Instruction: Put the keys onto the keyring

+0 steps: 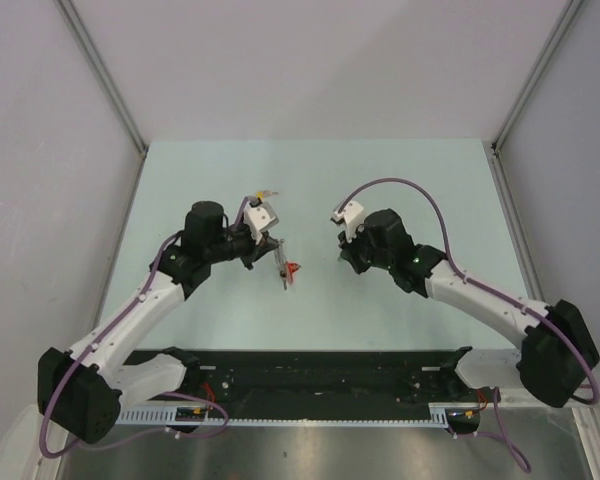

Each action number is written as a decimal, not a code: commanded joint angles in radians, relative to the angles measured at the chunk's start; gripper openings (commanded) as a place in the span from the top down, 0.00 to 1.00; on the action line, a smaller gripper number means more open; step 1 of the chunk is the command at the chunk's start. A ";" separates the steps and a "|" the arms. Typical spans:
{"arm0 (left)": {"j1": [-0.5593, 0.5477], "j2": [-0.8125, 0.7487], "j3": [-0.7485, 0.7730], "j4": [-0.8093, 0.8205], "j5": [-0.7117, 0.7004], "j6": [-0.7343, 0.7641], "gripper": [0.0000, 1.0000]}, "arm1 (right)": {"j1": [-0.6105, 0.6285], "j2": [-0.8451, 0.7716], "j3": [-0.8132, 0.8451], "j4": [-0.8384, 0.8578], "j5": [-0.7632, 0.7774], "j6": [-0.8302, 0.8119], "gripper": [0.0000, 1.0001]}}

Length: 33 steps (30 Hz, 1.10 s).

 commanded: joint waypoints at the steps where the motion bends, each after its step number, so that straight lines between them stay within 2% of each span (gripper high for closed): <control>1: -0.002 -0.067 0.061 0.010 0.109 0.095 0.99 | 0.105 -0.132 0.012 0.122 -0.115 -0.134 1.00; 6: -0.014 -0.079 0.081 -0.036 0.205 0.155 1.00 | 0.167 -0.224 -0.007 0.185 -0.210 -0.181 1.00; 13: -0.056 -0.106 0.094 -0.064 0.234 0.178 1.00 | 0.173 -0.301 -0.062 0.336 -0.354 -0.177 1.00; 22: -0.094 -0.130 0.069 -0.064 0.261 0.177 0.99 | 0.171 -0.252 -0.073 0.428 -0.456 -0.197 1.00; 25: -0.100 -0.123 0.064 -0.072 0.261 0.194 0.99 | 0.170 -0.232 -0.068 0.463 -0.468 -0.215 1.00; 33: -0.108 -0.110 0.051 -0.073 0.247 0.217 1.00 | 0.176 -0.238 -0.064 0.376 -0.379 -0.286 1.00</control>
